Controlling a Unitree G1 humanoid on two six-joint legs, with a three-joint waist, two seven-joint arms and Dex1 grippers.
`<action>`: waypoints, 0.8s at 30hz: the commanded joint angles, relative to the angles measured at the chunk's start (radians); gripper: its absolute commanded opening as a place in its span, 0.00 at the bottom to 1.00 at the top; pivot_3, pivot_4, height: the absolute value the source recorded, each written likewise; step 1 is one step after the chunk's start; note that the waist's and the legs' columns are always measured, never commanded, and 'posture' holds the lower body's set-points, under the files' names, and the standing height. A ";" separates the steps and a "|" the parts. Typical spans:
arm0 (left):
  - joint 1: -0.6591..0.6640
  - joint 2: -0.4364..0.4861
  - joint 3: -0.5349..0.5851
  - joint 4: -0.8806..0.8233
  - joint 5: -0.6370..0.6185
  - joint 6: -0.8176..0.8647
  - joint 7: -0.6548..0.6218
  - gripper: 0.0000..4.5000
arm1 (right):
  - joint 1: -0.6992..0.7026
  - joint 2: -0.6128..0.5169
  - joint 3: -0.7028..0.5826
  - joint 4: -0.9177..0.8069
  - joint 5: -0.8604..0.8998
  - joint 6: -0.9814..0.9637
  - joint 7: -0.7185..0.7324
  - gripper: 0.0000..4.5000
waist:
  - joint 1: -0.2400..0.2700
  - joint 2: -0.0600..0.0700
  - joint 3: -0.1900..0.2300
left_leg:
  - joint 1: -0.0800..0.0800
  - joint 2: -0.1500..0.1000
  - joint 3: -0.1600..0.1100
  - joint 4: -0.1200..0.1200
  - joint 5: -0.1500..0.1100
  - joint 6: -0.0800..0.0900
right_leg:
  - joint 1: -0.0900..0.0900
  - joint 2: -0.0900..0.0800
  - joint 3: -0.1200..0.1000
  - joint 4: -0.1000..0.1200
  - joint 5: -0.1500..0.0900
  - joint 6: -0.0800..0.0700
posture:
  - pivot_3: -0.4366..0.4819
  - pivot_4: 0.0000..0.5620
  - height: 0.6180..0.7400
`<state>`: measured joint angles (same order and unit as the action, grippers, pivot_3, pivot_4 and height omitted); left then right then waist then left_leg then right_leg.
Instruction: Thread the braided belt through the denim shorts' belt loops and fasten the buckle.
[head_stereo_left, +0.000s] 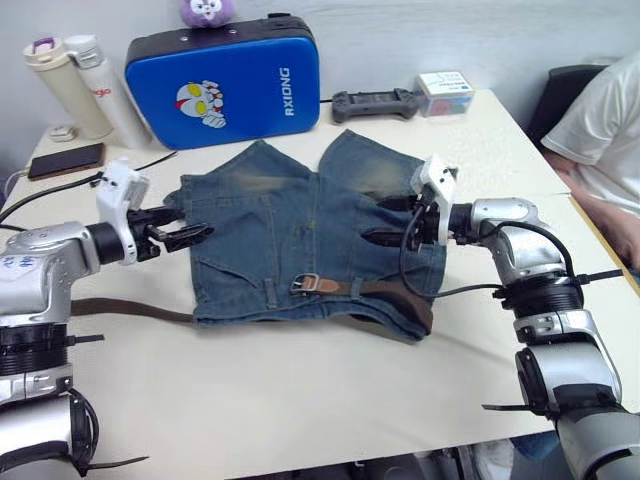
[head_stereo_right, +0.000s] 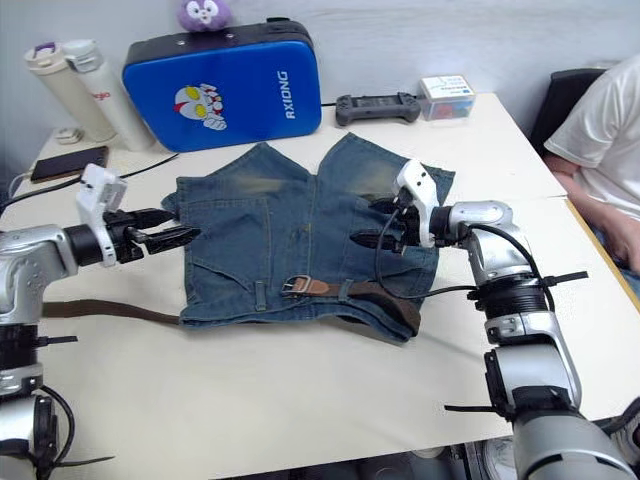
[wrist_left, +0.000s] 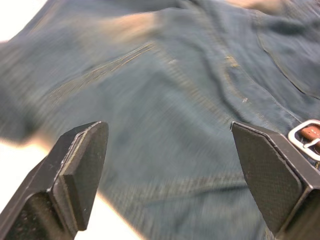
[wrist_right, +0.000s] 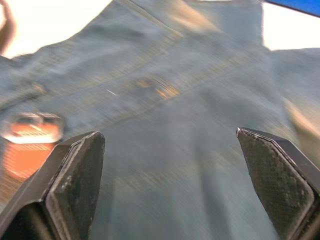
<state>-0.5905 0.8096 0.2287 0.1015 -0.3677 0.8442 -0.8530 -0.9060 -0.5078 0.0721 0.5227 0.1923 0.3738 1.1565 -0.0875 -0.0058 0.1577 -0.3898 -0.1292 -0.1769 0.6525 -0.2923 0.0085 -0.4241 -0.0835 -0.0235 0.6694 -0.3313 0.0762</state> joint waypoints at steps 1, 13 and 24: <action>0.108 0.026 0.319 -0.151 -0.035 0.244 0.187 0.95 | 0.052 -0.042 0.016 -0.314 0.099 0.161 0.067 1.00 | 0.008 0.000 0.000 | -0.002 -0.008 -0.014 -0.003 0.009 -0.003 | -0.001 -0.008 -0.003 0.000 -0.001 0.002 | 0.48 0.27 1.00; 0.288 -0.085 0.647 -0.398 0.018 0.591 0.443 0.95 | 0.037 -0.056 0.098 -0.376 0.117 0.220 0.146 1.00 | 0.062 -0.001 0.000 | 0.002 -0.025 -0.030 -0.005 0.015 0.000 | 0.010 -0.024 -0.010 -0.008 -0.008 0.011 | 0.48 0.27 1.00; 0.131 -0.259 0.776 -0.381 0.245 0.666 0.786 0.95 | 0.019 -0.078 0.119 -0.383 0.127 0.230 0.199 1.00 | 0.066 -0.005 -0.001 | 0.000 -0.033 -0.036 -0.001 0.021 0.007 | 0.030 -0.037 -0.029 -0.011 -0.013 0.022 | 0.48 0.27 1.00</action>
<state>-0.4359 0.5458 0.9902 -0.2627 -0.1557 1.5399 -0.1078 -0.8673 -0.5760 0.1981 0.1775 0.3021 0.5949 1.3538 -0.0215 -0.0103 0.1569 -0.3905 -0.1623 -0.2135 0.6515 -0.2716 0.0153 -0.3946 -0.1180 -0.0463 0.6581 -0.3437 0.0995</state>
